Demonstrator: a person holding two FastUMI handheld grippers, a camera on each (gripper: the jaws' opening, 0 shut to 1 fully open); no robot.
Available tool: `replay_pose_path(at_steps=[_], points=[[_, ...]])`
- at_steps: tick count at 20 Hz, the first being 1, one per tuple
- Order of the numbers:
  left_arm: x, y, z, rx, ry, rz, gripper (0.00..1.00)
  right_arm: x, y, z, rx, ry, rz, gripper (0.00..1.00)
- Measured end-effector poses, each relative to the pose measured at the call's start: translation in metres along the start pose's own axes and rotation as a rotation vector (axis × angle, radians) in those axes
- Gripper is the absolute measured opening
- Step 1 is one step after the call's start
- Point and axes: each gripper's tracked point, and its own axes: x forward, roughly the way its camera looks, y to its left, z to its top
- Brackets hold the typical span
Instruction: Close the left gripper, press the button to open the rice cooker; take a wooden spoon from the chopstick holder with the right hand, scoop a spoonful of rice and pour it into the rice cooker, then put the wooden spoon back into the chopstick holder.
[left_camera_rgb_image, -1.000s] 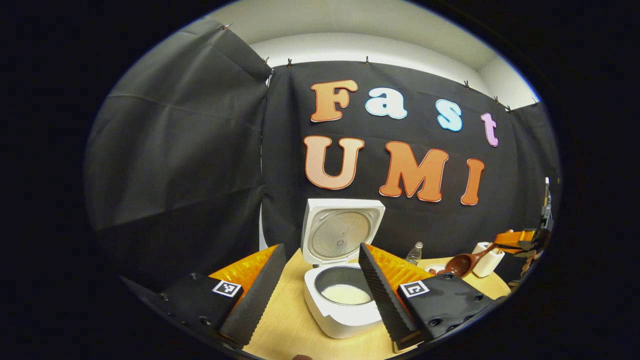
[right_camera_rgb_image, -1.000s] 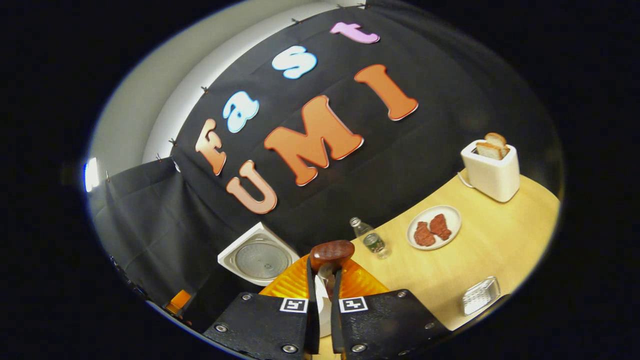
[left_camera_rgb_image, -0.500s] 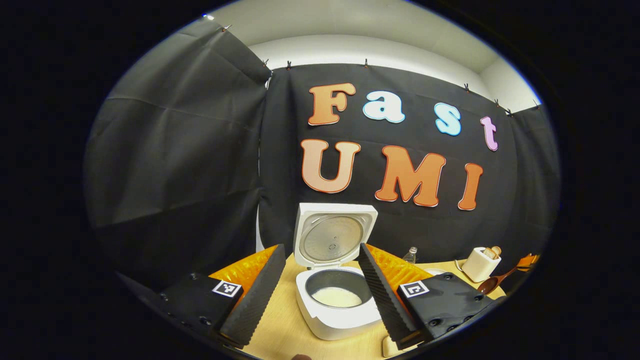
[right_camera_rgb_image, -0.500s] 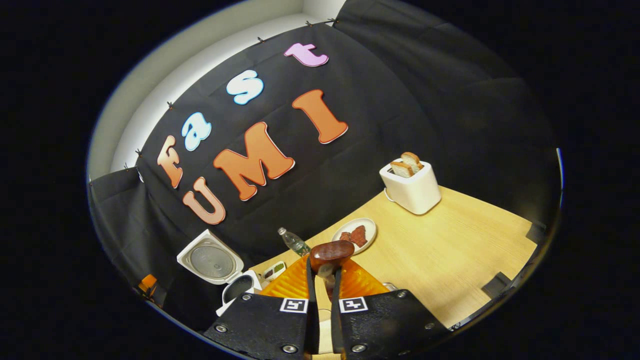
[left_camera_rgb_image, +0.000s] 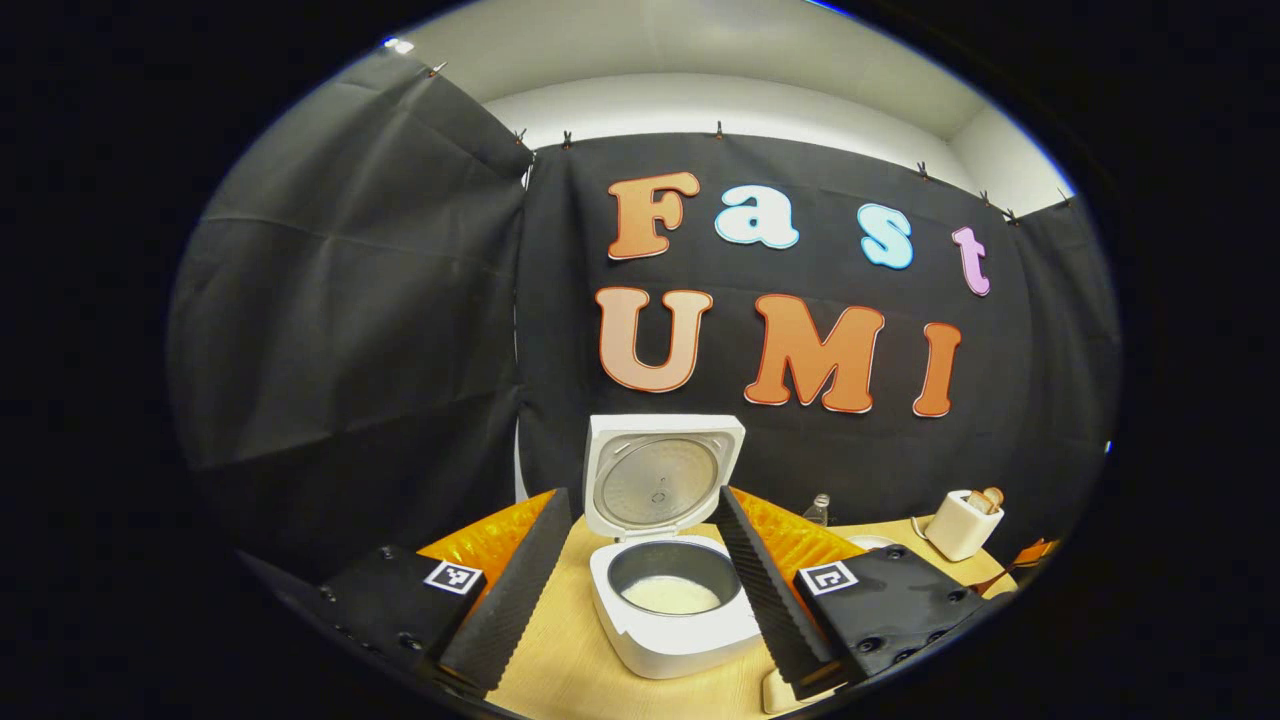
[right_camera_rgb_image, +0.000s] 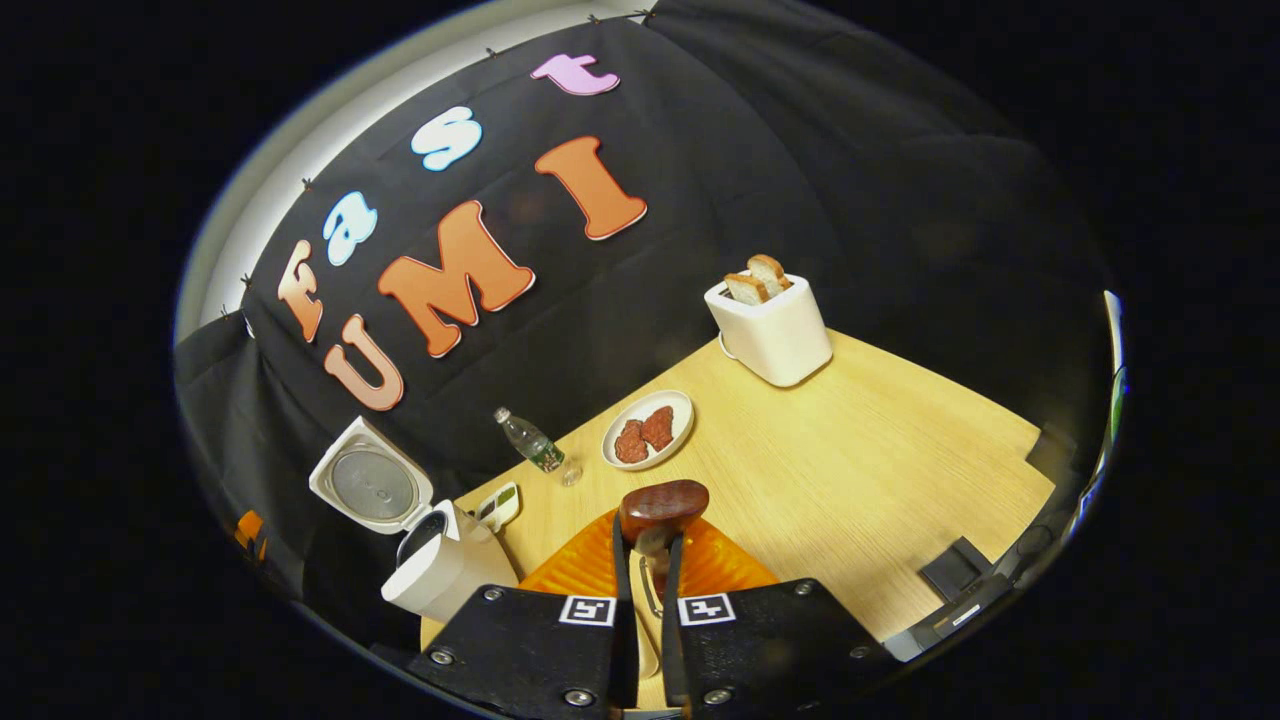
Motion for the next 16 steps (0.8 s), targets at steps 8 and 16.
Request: replay_pose_path(at_steps=[8,16], points=[[-0.019,0.002,0.005,0.023,0.003,0.009,0.99,0.038,-0.007,-0.041,-0.05,0.125,-0.011,0.08],[-0.004,-0.001,0.033,0.007,-0.031,0.017,0.99,0.033,-0.026,-0.04,-0.058,0.086,-0.092,0.27]])
